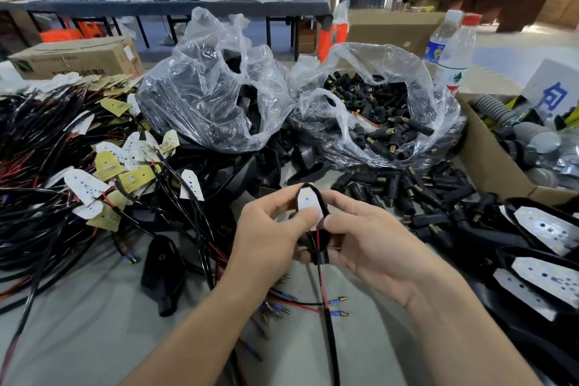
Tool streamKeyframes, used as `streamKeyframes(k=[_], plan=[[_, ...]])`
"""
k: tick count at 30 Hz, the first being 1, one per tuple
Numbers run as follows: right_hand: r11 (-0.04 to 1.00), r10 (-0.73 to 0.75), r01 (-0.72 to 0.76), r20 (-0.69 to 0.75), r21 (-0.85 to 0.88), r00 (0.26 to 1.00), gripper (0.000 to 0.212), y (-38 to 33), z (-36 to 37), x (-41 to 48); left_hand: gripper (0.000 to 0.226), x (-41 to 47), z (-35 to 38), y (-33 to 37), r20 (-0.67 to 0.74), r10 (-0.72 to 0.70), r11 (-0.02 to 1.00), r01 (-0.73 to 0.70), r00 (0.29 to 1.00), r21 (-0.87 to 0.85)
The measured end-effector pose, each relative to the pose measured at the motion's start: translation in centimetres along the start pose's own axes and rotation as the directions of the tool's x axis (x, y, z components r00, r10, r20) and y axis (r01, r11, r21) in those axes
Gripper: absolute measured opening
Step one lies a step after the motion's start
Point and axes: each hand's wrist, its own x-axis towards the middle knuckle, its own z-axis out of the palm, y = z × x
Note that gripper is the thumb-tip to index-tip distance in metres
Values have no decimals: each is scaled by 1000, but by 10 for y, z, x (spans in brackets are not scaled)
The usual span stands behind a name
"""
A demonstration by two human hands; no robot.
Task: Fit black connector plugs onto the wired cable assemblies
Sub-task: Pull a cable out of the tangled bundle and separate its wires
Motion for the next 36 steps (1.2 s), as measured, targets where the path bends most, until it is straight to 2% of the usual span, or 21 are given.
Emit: streamKeyframes(k=[3,8,11,12,14,16,18,20,22,23,24,26,31,36], plan=[[999,-31,27,-98,-45,995,31,1,1,2,22,0,-1,3,-8,-59,990,58,998,-128],[924,-166,65,-243,-378,956,22,7,7,5,14,5,-1,-1,-112,-109,991,100,988,-91],[928,-190,48,-357,-370,915,2,9,11,7,14,9,-3,-2,-207,-104,990,82,973,-112],[937,-163,24,-373,-349,914,4,8,9,7,16,11,-5,-1,-251,-111,987,77,962,-141],[946,-53,-58,-327,-319,943,9,7,4,4,18,14,-8,-2,-326,-145,972,72,934,-224],[917,39,-134,-251,-376,967,14,5,-2,0,20,18,-11,-2,-369,-178,948,58,912,-314],[852,32,-148,-231,-503,972,14,2,-8,-3,23,20,-15,-3,-386,-187,930,37,903,-366],[741,-28,-165,-275,-651,961,17,-1,-14,-5,29,22,-17,-3,-398,-176,923,10,900,-386],[559,-139,-227,-360,-798,923,16,-4,-20,-4,35,23,-18,-4,-401,-163,921,-7,901,-389],[492,-199,-259,-397,-831,896,16,-5,-23,-4,37,23,-19,-4,-396,-159,921,-8,904,-389],[472,-248,-271,-422,-839,872,17,-5,-25,-2,38,24,-19,-4,-387,-156,923,-6,909,-386],[484,-299,-262,-439,-835,847,20,-6,-23,-1,39,23,-19,-4,-362,-150,928,4,920,-372],[479,-286,-157,-322,-864,902,30,1,-6,0,36,18,-14,-3,-248,-156,932,60,956,-357],[500,-362,-34,-245,-865,900,48,2,0,1,33,17,-15,-1,-194,-181,919,95,964,-383]])
